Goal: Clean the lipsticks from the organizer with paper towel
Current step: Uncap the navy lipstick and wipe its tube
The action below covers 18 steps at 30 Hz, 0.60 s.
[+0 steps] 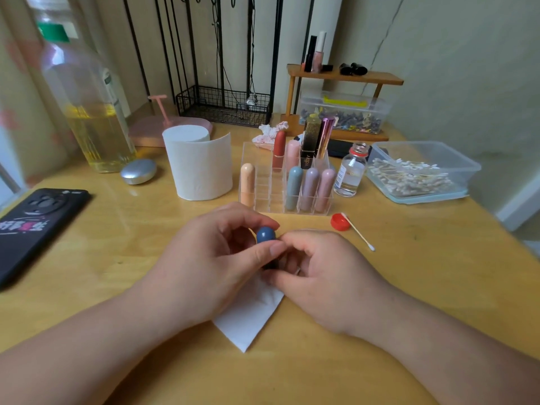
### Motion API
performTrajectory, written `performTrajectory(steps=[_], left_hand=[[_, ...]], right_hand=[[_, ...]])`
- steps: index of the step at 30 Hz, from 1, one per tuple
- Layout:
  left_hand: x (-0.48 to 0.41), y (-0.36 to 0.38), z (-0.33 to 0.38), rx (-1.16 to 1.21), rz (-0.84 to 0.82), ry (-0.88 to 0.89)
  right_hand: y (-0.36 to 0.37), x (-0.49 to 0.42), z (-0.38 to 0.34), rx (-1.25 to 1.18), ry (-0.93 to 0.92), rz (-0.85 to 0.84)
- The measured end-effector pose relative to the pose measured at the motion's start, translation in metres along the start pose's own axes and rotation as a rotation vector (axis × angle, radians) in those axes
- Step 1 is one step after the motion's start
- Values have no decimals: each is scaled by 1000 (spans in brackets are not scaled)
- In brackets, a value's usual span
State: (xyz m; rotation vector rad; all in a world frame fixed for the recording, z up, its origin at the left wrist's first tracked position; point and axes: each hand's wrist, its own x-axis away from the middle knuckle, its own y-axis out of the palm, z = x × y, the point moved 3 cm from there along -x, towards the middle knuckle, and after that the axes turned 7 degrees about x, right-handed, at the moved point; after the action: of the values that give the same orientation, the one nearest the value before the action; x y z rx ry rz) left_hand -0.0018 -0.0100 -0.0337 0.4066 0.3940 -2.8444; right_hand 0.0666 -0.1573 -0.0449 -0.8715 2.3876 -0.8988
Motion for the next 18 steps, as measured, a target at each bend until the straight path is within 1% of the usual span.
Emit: performTrajectory(steps=[3, 5, 6, 8, 11, 13, 15, 17, 18], left_hand=[[0, -2, -2, -61, -44, -76], [0, -1, -1, -34, -60, -80], [0, 1, 1, 2, -43, -67], [-1, 1, 5, 103, 33, -51], [-4, -7, 5, 309, 190, -82], [-6, -11, 0, 485, 234, -159], [-7, -8, -4, 678, 229, -261], [-7, -4, -4, 736, 210, -313], [-7, -3, -4, 762, 198, -325]], right_hand=[[0, 1, 1, -18, 35, -9], [-3, 1, -2, -21, 38, -20], [-5, 0, -3, -20, 32, -19], [-9, -2, -6, 34, 12, -5], [-13, -4, -7, 219, -11, -13], [-18, -4, 0, 184, 47, 10], [-26, -5, 7, 77, 108, 97], [-35, -8, 14, 1, 156, 193], [-37, -9, 16, 12, 172, 220]])
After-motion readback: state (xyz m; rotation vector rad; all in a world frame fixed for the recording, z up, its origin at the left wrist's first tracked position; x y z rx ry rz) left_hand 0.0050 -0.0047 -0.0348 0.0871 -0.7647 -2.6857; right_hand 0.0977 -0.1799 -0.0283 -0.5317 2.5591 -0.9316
